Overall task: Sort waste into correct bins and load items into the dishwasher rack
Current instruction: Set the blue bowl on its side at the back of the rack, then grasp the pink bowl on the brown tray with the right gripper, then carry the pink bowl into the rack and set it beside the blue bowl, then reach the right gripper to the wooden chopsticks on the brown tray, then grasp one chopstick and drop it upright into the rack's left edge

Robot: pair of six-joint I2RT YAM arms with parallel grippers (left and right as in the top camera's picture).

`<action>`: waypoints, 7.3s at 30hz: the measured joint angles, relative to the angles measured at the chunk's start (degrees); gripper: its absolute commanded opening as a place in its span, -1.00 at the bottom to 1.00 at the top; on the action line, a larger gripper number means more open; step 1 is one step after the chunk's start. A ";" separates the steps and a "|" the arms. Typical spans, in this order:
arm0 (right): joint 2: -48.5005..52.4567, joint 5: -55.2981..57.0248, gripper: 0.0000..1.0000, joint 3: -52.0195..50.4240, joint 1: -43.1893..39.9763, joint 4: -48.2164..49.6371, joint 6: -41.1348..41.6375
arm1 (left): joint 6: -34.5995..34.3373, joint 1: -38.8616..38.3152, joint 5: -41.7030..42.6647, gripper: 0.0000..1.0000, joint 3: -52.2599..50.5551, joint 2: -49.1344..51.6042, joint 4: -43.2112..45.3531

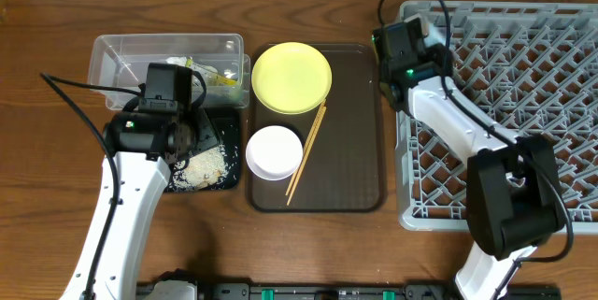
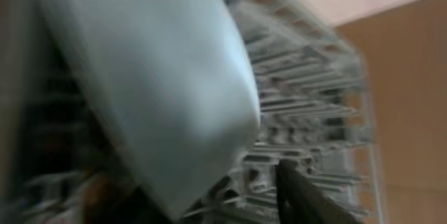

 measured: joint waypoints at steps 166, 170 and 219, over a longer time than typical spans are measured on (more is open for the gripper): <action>-0.74 -52.94 -0.09 0.04 17.66 -18.12 34.34 | -1.53 11.21 -2.80 0.47 0.00 0.00 -4.11; 2.84 -52.50 -0.10 -0.02 18.03 -16.98 36.74 | -1.53 11.21 -2.80 0.47 0.00 0.00 -4.13; -21.31 -40.02 -0.98 -0.48 -0.42 -32.70 26.45 | -1.53 11.21 -2.80 0.47 0.00 0.00 -4.13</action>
